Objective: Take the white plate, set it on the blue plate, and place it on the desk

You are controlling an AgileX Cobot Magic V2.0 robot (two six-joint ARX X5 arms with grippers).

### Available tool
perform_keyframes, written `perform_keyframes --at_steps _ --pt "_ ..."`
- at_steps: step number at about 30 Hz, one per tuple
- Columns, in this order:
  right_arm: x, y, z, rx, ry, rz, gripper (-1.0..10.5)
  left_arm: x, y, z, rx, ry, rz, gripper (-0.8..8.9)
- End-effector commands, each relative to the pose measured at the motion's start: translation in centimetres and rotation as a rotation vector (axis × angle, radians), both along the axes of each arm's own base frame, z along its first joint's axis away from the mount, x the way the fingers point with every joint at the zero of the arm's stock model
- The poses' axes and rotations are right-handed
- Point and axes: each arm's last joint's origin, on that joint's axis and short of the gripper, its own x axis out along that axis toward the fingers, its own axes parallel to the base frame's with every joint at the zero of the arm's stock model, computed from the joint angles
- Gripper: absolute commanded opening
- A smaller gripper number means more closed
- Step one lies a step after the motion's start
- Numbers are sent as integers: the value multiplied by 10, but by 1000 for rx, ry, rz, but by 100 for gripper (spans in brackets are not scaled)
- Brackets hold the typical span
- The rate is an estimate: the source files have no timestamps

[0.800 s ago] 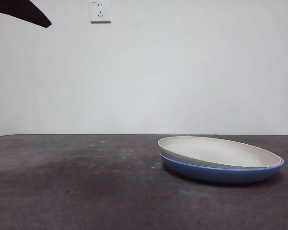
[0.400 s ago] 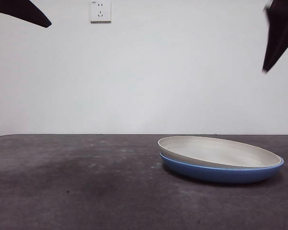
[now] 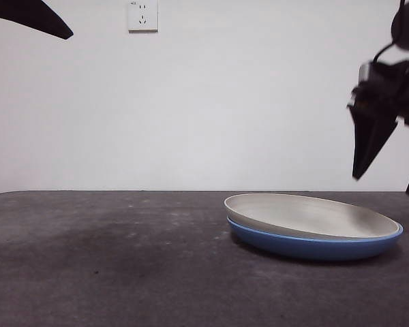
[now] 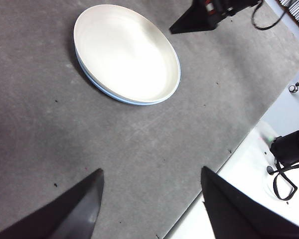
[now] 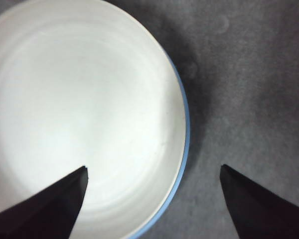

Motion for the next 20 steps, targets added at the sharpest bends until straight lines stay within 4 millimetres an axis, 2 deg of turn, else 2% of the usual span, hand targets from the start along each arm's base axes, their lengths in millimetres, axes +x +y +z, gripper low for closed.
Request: perform_keyframes --at_steps 1,7,20 --pt "10 2 -13 0 20 4 386 0 -2 3 -5 -19 -18 312" --pt "19 3 -30 1 50 4 353 0 -2 3 -5 -19 -18 312" --pt "26 4 -50 13 97 10 161 0 -2 3 -5 -12 -15 312"
